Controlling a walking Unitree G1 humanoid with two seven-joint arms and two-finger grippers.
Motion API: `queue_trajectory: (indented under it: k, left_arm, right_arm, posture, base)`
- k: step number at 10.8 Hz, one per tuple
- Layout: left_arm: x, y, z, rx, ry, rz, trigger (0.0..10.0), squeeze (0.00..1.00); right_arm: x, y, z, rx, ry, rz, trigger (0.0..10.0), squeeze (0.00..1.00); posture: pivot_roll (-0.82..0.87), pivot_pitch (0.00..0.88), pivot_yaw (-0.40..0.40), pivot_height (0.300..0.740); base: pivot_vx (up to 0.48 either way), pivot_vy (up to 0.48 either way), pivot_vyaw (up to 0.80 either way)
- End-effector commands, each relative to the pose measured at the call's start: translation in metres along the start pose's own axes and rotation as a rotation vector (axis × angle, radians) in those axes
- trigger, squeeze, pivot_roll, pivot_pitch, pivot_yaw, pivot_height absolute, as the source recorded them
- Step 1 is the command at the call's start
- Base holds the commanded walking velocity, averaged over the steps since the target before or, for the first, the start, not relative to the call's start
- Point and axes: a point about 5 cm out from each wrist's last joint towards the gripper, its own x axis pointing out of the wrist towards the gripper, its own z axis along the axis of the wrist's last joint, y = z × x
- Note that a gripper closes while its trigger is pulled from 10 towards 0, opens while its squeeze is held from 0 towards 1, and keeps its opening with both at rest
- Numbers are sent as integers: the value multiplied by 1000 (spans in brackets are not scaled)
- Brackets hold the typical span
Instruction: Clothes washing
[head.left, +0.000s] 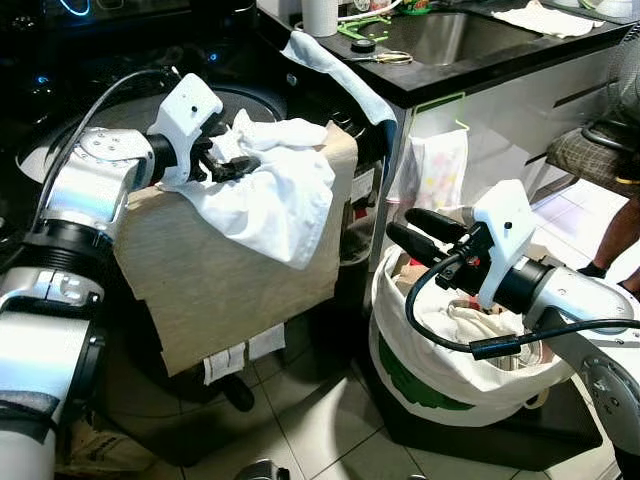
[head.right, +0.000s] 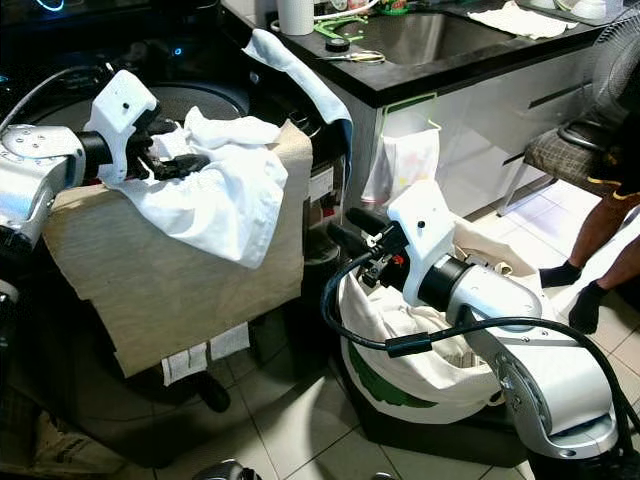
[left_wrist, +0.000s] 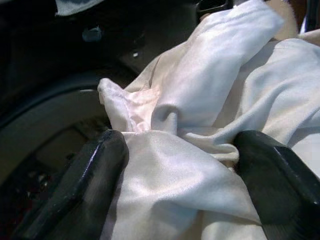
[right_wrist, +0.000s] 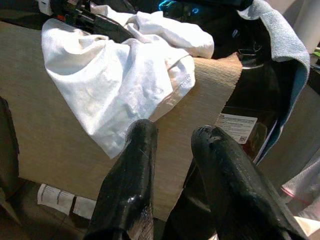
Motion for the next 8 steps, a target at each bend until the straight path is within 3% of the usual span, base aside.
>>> queue_trajectory:
  k: [1,8]
  left_arm:
    - [0,3,1,-5,31,18,0,0]
    - [3,1,1,-84,44,6,0,0]
  right_arm:
    - [-2,2,4,-11,-5,11,10000,0]
    - [-1,0,3,-8,-8,-1,10000,0]
  posture:
    - [-101,0,81,719]
    - [-101,0,81,719]
  base:
    - [0,0,0]
    - [0,0,0]
